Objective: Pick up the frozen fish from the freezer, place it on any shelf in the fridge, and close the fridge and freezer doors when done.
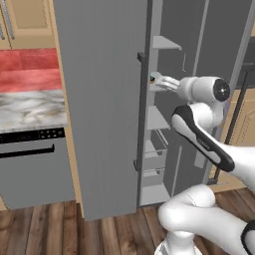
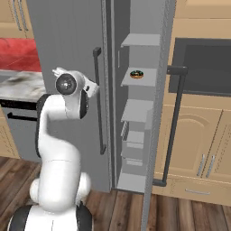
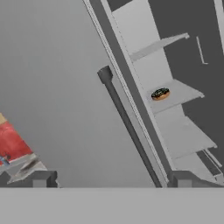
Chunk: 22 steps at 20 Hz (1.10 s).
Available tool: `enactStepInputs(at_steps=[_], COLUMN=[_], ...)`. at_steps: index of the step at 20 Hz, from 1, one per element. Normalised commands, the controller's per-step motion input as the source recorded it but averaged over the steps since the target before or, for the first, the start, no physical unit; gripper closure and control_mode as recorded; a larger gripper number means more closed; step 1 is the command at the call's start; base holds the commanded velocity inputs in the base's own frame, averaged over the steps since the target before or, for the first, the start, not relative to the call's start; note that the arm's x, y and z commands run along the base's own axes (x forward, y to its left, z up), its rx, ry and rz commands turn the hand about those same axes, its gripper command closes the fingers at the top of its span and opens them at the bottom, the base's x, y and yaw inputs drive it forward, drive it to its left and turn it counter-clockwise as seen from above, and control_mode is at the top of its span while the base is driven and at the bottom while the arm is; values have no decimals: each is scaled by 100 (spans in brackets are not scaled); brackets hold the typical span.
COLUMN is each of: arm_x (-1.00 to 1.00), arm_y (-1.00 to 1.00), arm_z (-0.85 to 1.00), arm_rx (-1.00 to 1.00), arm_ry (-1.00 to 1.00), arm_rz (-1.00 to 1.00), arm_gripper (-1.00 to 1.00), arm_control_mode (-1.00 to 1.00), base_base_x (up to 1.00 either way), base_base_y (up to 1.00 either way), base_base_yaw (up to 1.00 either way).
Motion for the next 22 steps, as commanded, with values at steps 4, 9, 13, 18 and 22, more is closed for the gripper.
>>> enactStepInputs(at_steps=[4,9,13,18,22], arm_x=[-100,-100,-100,-100,-93], arm_y=[2,-11,-85,-100,-100], arm_z=[42,-14,-28,-4,0], arm_rx=[0,0,0,2,4], arm_ry=[23,4,2,0,0], arm_rz=[3,1,0,-7,-10], arm_gripper=[-100,-100,-100,-100,-100], arm_control_mode=[-100,-100,-100,-100,-100], base_base_x=[0,0,0,0,0], base_base_y=[0,0,0,0,0], base_base_yaw=[0,0,0,0,0])
